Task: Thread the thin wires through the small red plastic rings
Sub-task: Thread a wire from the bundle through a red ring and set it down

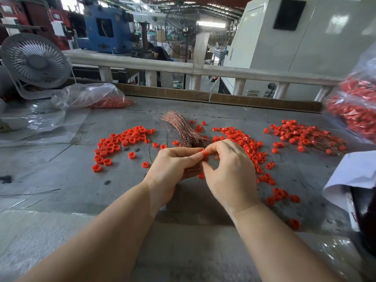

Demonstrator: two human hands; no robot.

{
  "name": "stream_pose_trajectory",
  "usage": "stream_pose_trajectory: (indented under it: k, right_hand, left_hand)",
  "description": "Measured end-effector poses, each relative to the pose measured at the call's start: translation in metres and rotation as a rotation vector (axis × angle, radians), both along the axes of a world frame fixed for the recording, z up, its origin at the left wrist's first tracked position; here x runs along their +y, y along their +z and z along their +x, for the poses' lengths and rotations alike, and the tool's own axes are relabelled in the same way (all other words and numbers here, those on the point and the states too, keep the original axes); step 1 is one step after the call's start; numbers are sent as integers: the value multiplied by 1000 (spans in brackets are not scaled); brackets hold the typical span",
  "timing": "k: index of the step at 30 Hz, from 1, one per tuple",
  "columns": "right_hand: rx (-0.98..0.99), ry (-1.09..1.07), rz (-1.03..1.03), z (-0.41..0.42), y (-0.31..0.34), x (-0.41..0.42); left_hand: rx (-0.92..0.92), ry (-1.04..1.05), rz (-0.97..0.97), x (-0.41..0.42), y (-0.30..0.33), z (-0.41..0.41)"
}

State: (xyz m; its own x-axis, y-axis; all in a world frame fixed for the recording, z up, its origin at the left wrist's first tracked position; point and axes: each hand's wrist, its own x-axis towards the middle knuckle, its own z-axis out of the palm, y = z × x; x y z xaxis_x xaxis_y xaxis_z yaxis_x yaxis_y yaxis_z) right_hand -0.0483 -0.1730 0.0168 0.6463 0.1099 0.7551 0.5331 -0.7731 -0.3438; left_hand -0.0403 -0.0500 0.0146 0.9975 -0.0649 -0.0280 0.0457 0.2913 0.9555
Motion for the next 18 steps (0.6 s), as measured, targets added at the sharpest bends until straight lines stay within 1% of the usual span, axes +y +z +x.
stream_pose_trajectory:
  k: [7,18]
  right_hand:
    - [-10,24,77,6,-1,-3]
    - [7,42,110,7,-1,-4]
  left_hand:
    - [21,-56,-31,1,5,-2]
    - [25,-107,-32,2,4,-3]
